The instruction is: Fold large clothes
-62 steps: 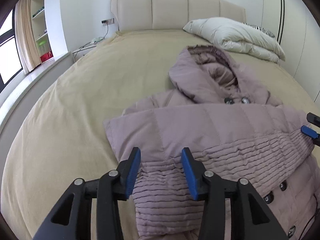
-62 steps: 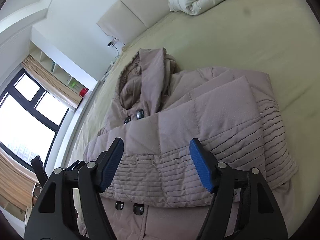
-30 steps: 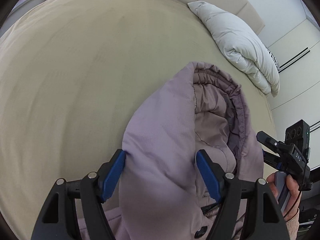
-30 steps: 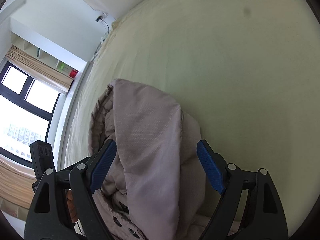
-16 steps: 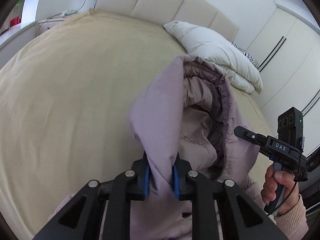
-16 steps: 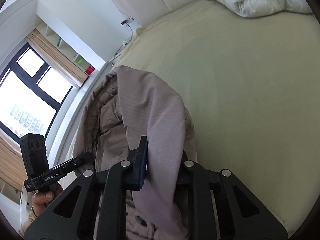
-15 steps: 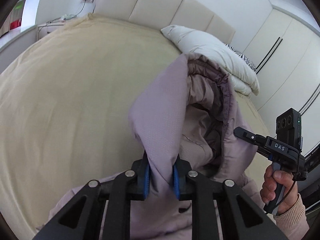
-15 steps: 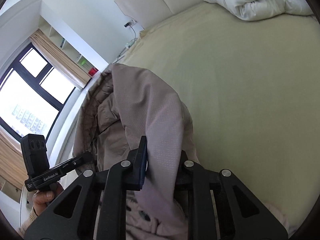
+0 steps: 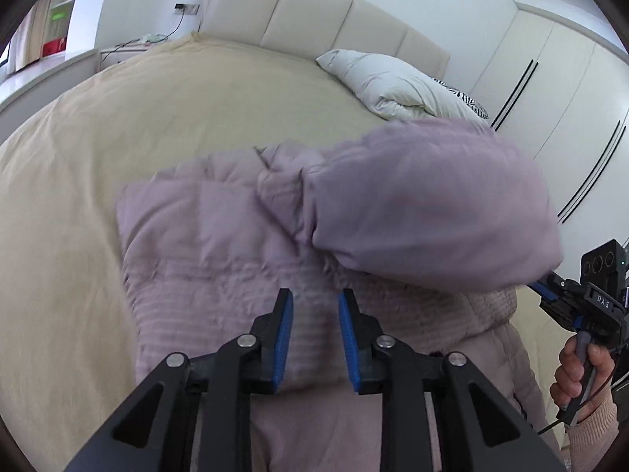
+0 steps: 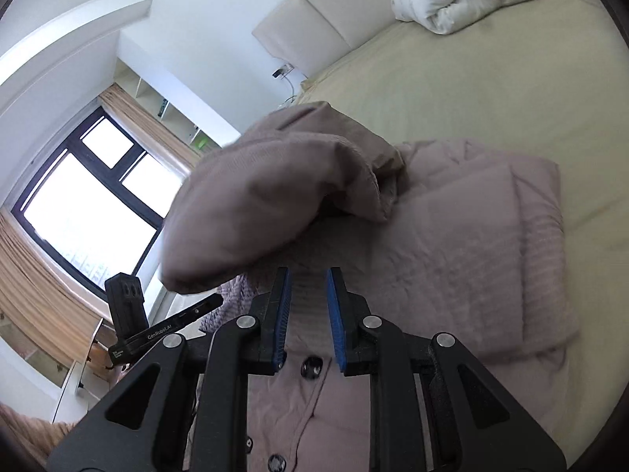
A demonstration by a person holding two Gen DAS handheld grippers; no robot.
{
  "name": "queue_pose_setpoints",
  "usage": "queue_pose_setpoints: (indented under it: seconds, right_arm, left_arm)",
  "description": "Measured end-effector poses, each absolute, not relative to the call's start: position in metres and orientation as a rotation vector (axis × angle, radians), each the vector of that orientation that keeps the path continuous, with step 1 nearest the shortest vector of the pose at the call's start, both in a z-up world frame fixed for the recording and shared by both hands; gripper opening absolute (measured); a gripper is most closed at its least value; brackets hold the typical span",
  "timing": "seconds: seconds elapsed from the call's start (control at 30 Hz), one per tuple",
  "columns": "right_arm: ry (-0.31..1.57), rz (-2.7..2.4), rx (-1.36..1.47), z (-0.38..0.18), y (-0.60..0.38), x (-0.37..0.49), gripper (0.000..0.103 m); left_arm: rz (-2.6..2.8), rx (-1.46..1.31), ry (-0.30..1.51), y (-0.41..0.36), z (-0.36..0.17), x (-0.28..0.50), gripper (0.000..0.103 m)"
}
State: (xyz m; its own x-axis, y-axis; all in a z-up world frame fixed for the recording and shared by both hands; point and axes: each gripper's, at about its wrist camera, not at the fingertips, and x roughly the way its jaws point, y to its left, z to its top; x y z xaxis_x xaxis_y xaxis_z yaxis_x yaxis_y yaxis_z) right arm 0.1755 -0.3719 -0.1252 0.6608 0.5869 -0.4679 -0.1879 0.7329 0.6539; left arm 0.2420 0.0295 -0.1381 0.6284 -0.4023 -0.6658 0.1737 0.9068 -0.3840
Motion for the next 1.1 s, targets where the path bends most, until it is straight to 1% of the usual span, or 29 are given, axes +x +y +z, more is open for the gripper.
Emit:
queue_pose_setpoints:
  seconds: [0.03,0.07,0.1,0.13,0.17,0.2,0.23,0.3,0.4,0.43,0.5,0.53,0.57,0.6,0.63,0.67,0.8,0.9,1.0,1.1]
  right_arm:
    - [0.719,0.458,0.609,-0.127,-0.376,0.166,0.027]
    - [0.708,0.446,0.617,-0.126,-0.381,0.159,0.05]
    - [0.692,0.436,0.633,-0.123,-0.385,0.154,0.07]
    - [0.659,0.434,0.664,-0.12,-0.391,0.151,0.101]
    - [0.609,0.451,0.702,-0.114,-0.397,0.15,0.103]
    - [0.584,0.471,0.724,-0.107,-0.4,0.156,0.103]
    - [0.583,0.478,0.729,-0.1,-0.401,0.163,0.103]
    - [0.611,0.445,0.706,-0.091,-0.398,0.183,0.103]
    - [0.701,0.403,0.654,-0.088,-0.38,0.23,0.103]
    - [0.712,0.383,0.633,-0.083,-0.377,0.24,0.1]
    - [0.743,0.355,0.577,-0.079,-0.365,0.26,0.092]
    - [0.765,0.346,0.529,-0.078,-0.357,0.269,0.084]
    - [0.789,0.324,0.462,-0.079,-0.345,0.277,0.08]
    - [0.82,0.304,0.425,-0.085,-0.337,0.283,0.073]
    - [0.862,0.31,0.441,-0.097,-0.334,0.287,0.055]
    - [0.898,0.31,0.465,-0.111,-0.331,0.287,0.044]
    - [0.906,0.326,0.474,-0.156,-0.318,0.263,0.043]
    - [0.872,0.309,0.443,-0.178,-0.306,0.247,0.041]
    - [0.818,0.256,0.296,-0.184,-0.284,0.239,0.041]
    - [0.892,0.231,0.257,-0.171,-0.276,0.247,0.044]
  left_arm:
    - [-0.323,-0.31,0.819,0.034,-0.136,0.234,0.03]
    - [-0.31,-0.318,0.803,0.038,-0.132,0.224,0.033]
    - [-0.301,-0.324,0.786,0.04,-0.124,0.221,0.039]
    - [-0.296,-0.326,0.763,0.041,-0.114,0.219,0.046]
    - [-0.293,-0.325,0.74,0.04,-0.104,0.22,0.051]
    - [-0.298,-0.323,0.719,0.037,-0.093,0.221,0.058]
    - [-0.314,-0.323,0.692,0.032,-0.082,0.224,0.064]
    - [-0.342,-0.303,0.655,0.022,-0.067,0.227,0.068]
    - [-0.365,-0.272,0.645,0.0,-0.055,0.247,0.068]
    - [-0.373,-0.261,0.656,-0.008,-0.055,0.255,0.068]
    - [-0.377,-0.219,0.682,-0.025,-0.06,0.267,0.068]
    - [-0.37,-0.181,0.712,-0.035,-0.067,0.275,0.068]
    - [-0.359,-0.153,0.738,-0.041,-0.076,0.282,0.068]
    - [-0.341,-0.125,0.766,-0.045,-0.088,0.288,0.067]
    - [-0.321,-0.101,0.794,-0.047,-0.099,0.294,0.064]
    - [-0.311,-0.094,0.813,-0.045,-0.108,0.298,0.064]
    - [-0.313,-0.115,0.864,-0.02,-0.137,0.297,0.064]
    - [-0.326,-0.063,0.872,-0.018,-0.152,0.291,0.064]
    - [-0.314,0.017,0.861,-0.026,-0.158,0.288,0.065]
    - [-0.302,-0.014,0.876,-0.021,-0.152,0.286,0.064]
